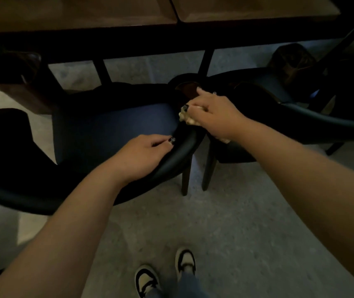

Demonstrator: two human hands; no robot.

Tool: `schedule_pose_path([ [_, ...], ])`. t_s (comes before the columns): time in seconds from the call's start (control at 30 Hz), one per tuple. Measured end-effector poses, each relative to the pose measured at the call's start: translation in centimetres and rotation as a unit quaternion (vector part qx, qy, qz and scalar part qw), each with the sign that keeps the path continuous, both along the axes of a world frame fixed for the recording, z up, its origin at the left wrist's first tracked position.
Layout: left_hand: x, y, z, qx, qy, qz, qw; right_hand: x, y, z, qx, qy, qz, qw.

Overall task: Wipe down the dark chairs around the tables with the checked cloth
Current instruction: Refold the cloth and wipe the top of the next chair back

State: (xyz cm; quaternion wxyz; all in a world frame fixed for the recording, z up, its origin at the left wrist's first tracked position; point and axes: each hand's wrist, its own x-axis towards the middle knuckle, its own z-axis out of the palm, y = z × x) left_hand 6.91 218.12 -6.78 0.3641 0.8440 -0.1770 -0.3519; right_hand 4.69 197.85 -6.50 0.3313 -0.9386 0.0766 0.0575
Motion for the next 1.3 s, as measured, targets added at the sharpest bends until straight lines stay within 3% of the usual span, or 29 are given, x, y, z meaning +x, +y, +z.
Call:
schedule_pose_path([
  [0.13,0.3,-0.4,-0.5,-0.024,0.020,0.025,0.999,1.4,0.0,-0.7,-0.008,-0.006,-0.014,1.000],
  [0.33,-0.4,-0.3,0.3,-0.018,-0.002,-0.032,0.999,3.2,-1.1,-1.9,0.010,-0.007,-0.031,0.999],
  [0.47,-1.6,-0.2,0.8,0.048,-0.085,-0.096,0.991,4.1,-1.0,-1.8,-0.016,0.004,-0.034,0.999],
  [0.57,-2.2,-0.4,0.7,0.125,-0.176,-0.133,0.967,4.1,-0.7,-2.3,0.028,-0.070,-0.066,0.995],
  [0.67,-2.7,-0.6,1.1,0.137,-0.215,-0.159,0.954,3.6,-0.4,-3.7,0.014,-0.276,-0.147,0.950],
  [0.7,-2.7,-0.7,1.0,0.146,-0.226,-0.164,0.949,3.2,-0.5,-4.1,0.051,-0.317,-0.149,0.935],
  [0.8,-2.6,-0.8,1.3,0.183,-0.282,-0.174,0.925,1.8,-1.2,-5.3,0.168,-0.305,-0.033,0.937],
  [0.9,-2.3,-0.8,1.0,0.199,-0.340,-0.170,0.903,0.6,-1.9,-6.2,0.165,-0.294,0.030,0.941],
  [1.17,-2.7,-0.5,0.7,0.151,-0.372,-0.123,0.908,2.0,-0.8,-7.3,0.197,-0.396,-0.053,0.896],
  [1.3,-2.9,-0.6,0.9,0.140,-0.333,-0.117,0.925,-0.3,1.3,-7.2,0.168,-0.427,-0.061,0.886],
])
